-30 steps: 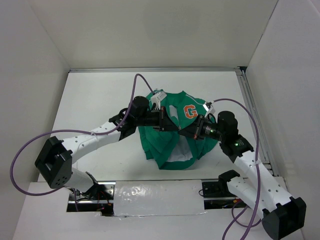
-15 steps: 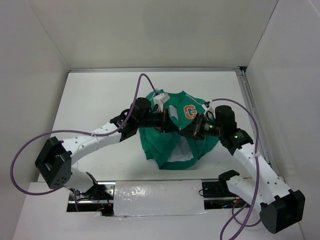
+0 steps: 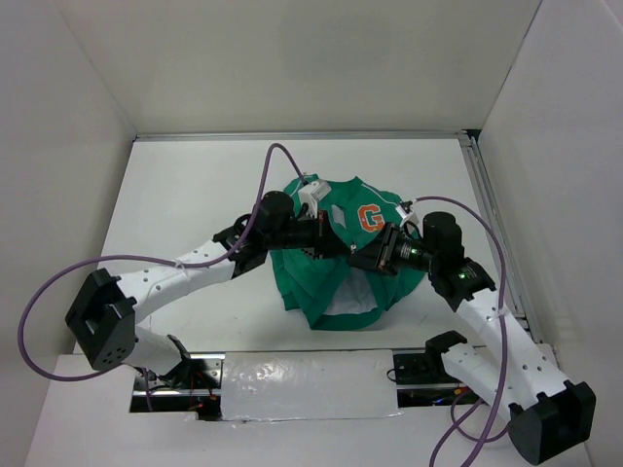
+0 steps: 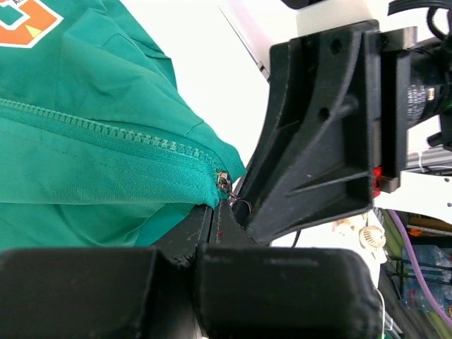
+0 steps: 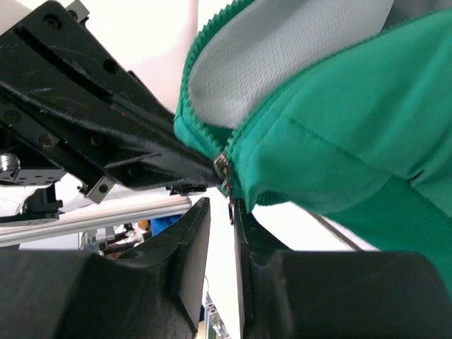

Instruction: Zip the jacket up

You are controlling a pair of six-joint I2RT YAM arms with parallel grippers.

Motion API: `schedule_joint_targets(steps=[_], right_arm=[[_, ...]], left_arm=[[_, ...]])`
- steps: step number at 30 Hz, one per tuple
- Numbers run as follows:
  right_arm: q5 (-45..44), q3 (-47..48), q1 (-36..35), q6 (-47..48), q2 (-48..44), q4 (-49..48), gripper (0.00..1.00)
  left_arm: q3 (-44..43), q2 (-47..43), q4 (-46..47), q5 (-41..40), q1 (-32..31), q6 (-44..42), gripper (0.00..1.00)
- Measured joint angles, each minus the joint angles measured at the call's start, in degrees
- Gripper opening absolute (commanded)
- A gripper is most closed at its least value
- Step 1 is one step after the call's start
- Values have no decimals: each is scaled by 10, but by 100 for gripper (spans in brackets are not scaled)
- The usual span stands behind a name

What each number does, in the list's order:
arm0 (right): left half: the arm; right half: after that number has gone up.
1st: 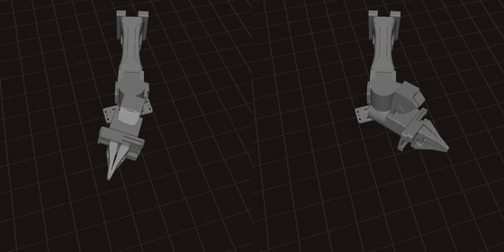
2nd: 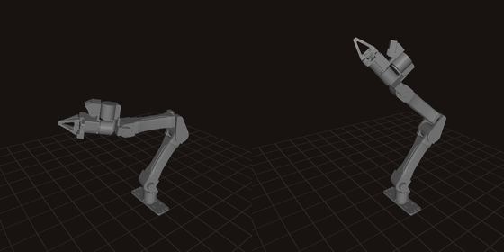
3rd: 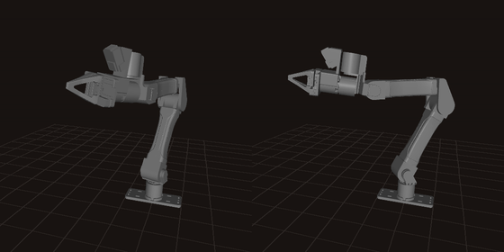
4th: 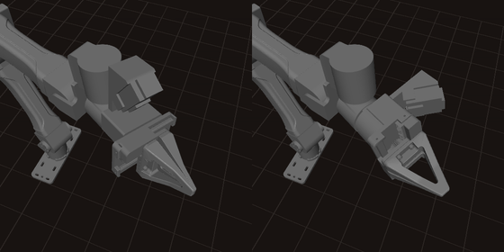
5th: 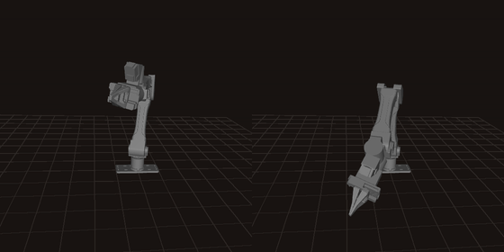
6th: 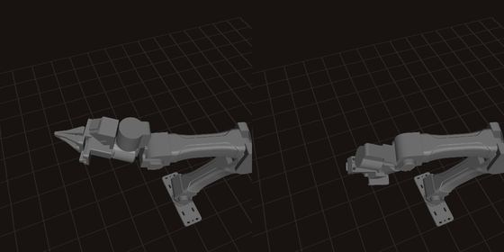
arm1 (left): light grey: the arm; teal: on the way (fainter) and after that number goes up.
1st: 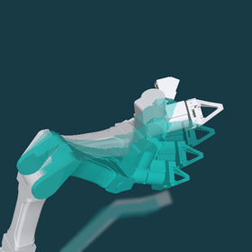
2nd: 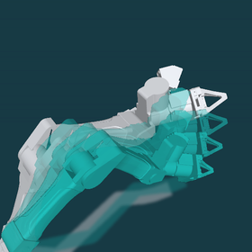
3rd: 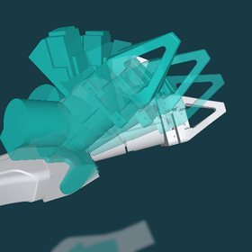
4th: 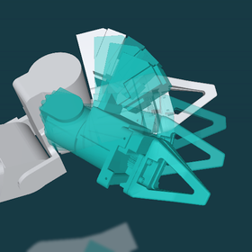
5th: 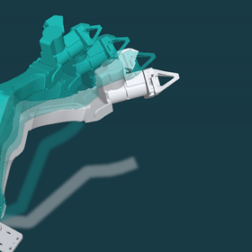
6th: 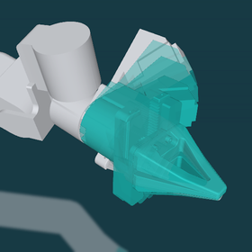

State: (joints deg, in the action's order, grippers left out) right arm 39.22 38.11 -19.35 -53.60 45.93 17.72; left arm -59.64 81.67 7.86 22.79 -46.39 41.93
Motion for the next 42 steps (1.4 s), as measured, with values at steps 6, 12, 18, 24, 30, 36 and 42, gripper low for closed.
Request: schedule_joint_targets(steps=[6,12,18,24,30,36,42], right_arm=[[-11,-15,0,-11,-1,-20,0],[-25,-8,0,-14,-16,-1,0],[-13,24,1,-34,-5,28,0],[-33,37,5,-42,1,54,0],[-49,60,14,-43,21,71,0],[-43,93,14,-22,51,85,0],[-41,101,22,-2,45,90,0]], left_arm=[[5,-5,3,-1,-6,3,0],[5,-5,0,-13,-11,4,0],[4,-5,-14,-26,-19,3,0],[7,-5,-12,-21,-19,-13,0],[6,-5,-4,-10,-20,-39,0],[-17,-4,-33,-27,-18,-64,36],[-33,-4,-86,-82,-18,-133,72]])
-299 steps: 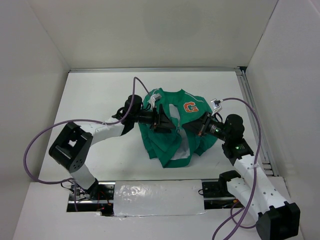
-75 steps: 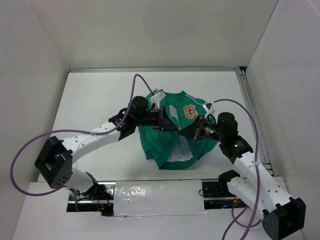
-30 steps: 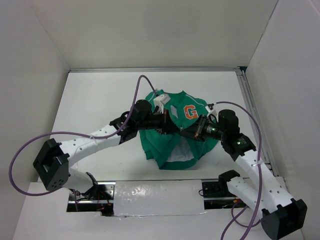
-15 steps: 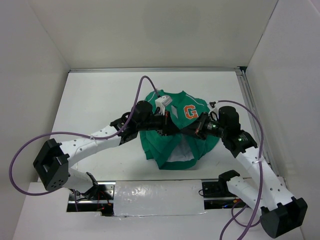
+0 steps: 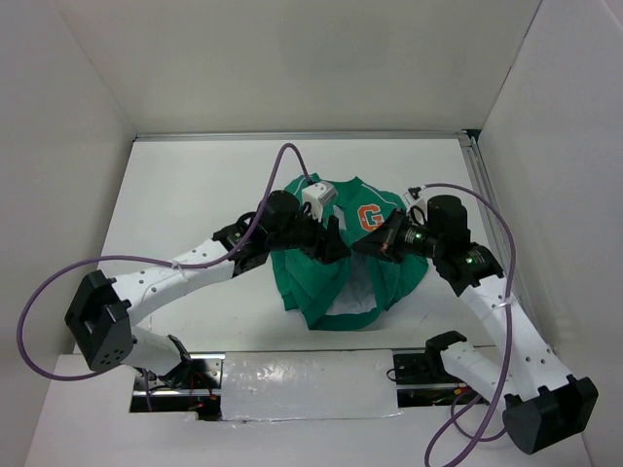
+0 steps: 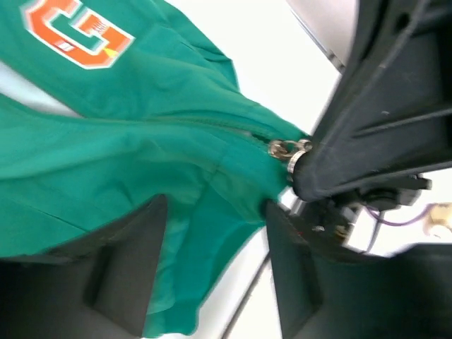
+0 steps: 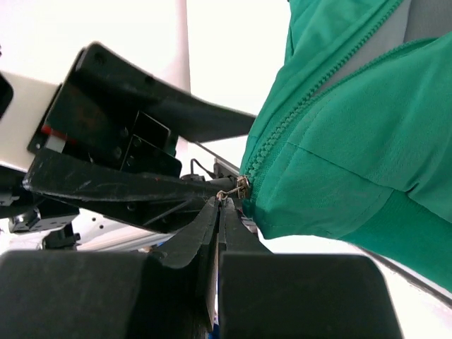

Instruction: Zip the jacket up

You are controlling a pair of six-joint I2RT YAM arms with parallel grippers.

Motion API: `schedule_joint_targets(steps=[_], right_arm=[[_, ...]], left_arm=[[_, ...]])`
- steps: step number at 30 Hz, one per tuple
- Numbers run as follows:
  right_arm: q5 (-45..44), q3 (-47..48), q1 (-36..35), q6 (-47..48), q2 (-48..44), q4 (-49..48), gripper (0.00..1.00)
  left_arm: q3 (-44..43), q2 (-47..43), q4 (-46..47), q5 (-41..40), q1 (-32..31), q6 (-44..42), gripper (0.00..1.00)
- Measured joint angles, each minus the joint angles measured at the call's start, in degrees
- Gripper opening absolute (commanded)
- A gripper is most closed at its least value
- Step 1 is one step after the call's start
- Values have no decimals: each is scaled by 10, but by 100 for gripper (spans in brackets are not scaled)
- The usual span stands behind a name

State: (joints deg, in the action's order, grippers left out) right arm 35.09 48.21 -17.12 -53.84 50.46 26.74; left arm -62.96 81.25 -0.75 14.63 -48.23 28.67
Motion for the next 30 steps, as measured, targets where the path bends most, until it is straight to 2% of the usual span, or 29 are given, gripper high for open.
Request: schedule_joint_targets(steps=[3,5,6,8,10,16,26,30], right_arm=[[1,3,1,6,-4,1,0],[3,3,2,8,-4,1,0],[6,3,2,8,-4,1,0],[15,3,4,7,-1,0,0],[26,3,6,4,4,-1,0],[45,3,23,-12,9,-3,0],[76,3,33,-50,9,-22,0],[84,3,37,-62,8,-38,0]], left_arm=[[-7,0,-7,-21,0,-29,81],[-7,-2,-7,-31,-2,-45,82],[-5,-4,-5,-36,-4,-52,91],[9,-18,10,-49,-15,-78,97],[33,-42,31,-71,-36,-107,97],[79,-69,125,-141,-104,-199,78],[106,-40,250,-237,-139,-325,65],[106,-27,287,-240,-140,-351,48]])
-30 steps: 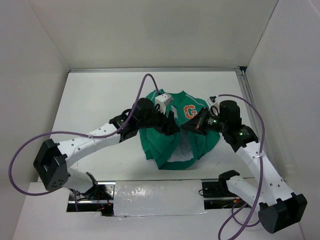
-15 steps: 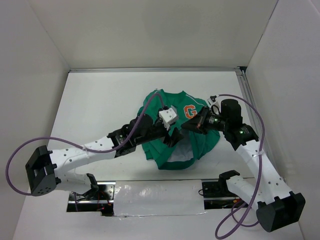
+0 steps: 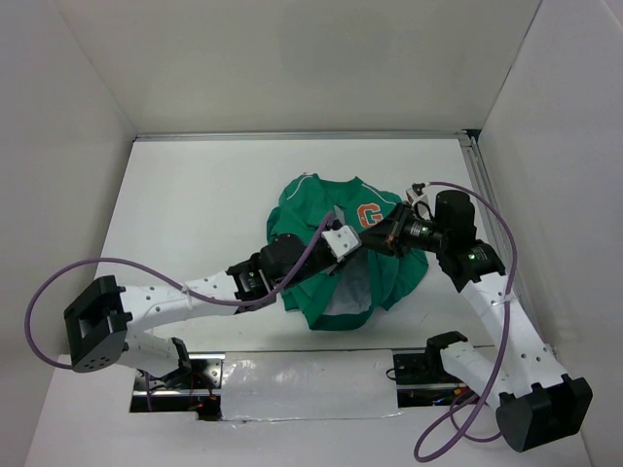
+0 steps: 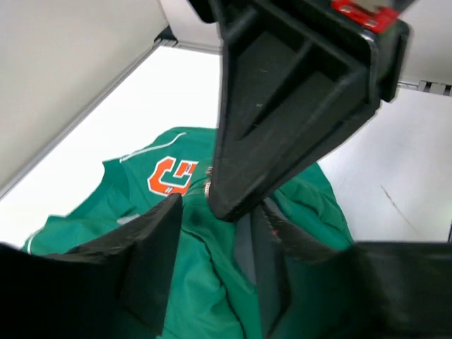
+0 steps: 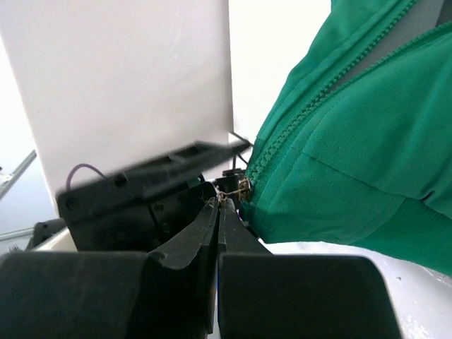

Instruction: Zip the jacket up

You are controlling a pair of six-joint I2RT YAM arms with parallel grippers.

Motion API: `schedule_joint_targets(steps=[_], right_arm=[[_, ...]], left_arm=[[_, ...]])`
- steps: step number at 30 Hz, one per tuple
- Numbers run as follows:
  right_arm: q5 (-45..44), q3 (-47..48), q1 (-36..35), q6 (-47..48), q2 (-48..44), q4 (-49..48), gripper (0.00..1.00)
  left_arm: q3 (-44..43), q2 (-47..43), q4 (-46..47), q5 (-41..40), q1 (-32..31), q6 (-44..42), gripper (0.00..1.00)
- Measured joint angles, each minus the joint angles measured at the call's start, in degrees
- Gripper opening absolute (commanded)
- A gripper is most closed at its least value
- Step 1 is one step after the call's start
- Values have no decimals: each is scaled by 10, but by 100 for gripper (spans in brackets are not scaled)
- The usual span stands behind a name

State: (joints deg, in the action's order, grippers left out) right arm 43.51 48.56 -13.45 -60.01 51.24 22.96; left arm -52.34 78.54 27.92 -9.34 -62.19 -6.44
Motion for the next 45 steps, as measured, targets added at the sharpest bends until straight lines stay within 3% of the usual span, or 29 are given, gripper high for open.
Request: schedule_joint_targets(steps=[3,12,15,17,24,27,32,45], right_arm=[[5,0,7,-8,0,-6,0],[17,-2,20,-21,7,-12,0],[19,-2,20,-21,8,-12,0],[22,-2,20,-21,8,-14,0],[30,-7,21,-21,8,-20,0],[33,-11,21,-21,8,-23,0],[33,-12,21,-21,8,-24,0],[71,-19,39,-88,30,-33,0]], left_arm=[[3,7,14,0,-3,-16,39],[49,7,47,6,-3,-50,39],[49,7,52,6,-3,-56,40],[49,8,63,6,-4,-56,50],[49,17,105,1,-4,-65,50],[49,27,111,0,-4,-72,38],[49,31,120,4,-5,-85,1],[95,-5,146,-11,-27,-129,0]])
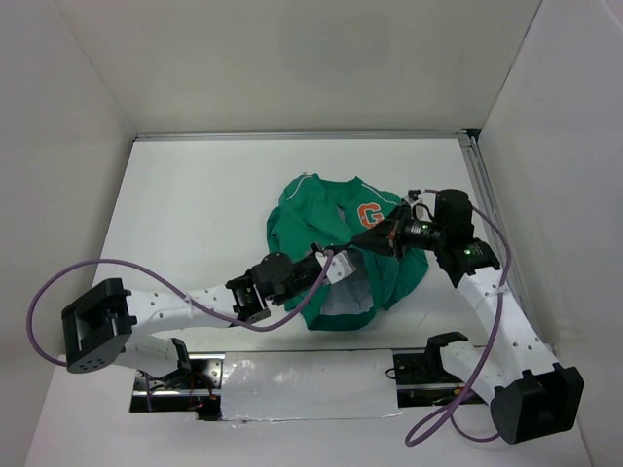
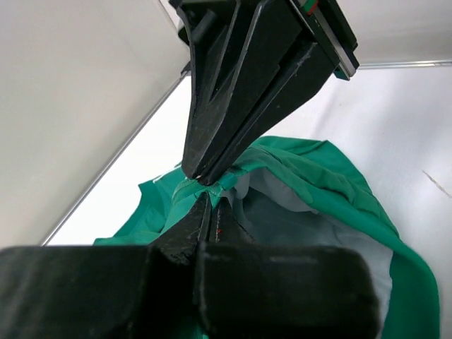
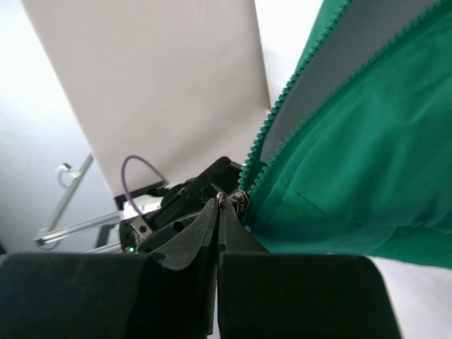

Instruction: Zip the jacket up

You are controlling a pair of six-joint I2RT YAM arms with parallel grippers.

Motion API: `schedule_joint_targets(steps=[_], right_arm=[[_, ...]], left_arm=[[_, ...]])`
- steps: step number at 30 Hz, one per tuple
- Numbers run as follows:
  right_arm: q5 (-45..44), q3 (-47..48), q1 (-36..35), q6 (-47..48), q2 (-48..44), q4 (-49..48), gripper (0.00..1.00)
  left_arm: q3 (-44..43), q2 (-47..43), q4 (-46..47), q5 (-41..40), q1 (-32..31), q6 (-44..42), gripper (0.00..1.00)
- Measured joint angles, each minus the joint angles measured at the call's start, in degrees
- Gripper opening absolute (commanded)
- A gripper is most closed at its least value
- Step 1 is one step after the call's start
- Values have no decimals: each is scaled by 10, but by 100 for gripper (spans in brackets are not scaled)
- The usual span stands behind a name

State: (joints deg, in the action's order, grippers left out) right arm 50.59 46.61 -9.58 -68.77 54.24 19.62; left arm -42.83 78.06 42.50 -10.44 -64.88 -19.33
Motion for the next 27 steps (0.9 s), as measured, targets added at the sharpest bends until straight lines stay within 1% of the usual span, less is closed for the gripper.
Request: schedule_joint_targets(steps=[5,8,11,14,18,23,27], right_arm=[[45,-24,5,-28,21,-5,0],[48,-25,5,-21,36,10,0],[25,-15,2,4,35,40,0],[-31,-2,-2,32,40,45,0],[-38,3,-13,57,73,25,0],[-40,11,-48,137,126,-2,0],[-81,29,-80,207,123,0,0]], left_arm=[[25,-15,-6,-5,-11,-6,0],[31,-22,-19,-9,-15,-14,0],[36,-37,-36,-9,-15,-10,0],[42,-59,-45,-10,-15,6,0],[54,-75,-50,-10,-19,24,0],[66,-75,-70,-22,-20,30,0],[66,-71,-70,-34,-25,32,0]])
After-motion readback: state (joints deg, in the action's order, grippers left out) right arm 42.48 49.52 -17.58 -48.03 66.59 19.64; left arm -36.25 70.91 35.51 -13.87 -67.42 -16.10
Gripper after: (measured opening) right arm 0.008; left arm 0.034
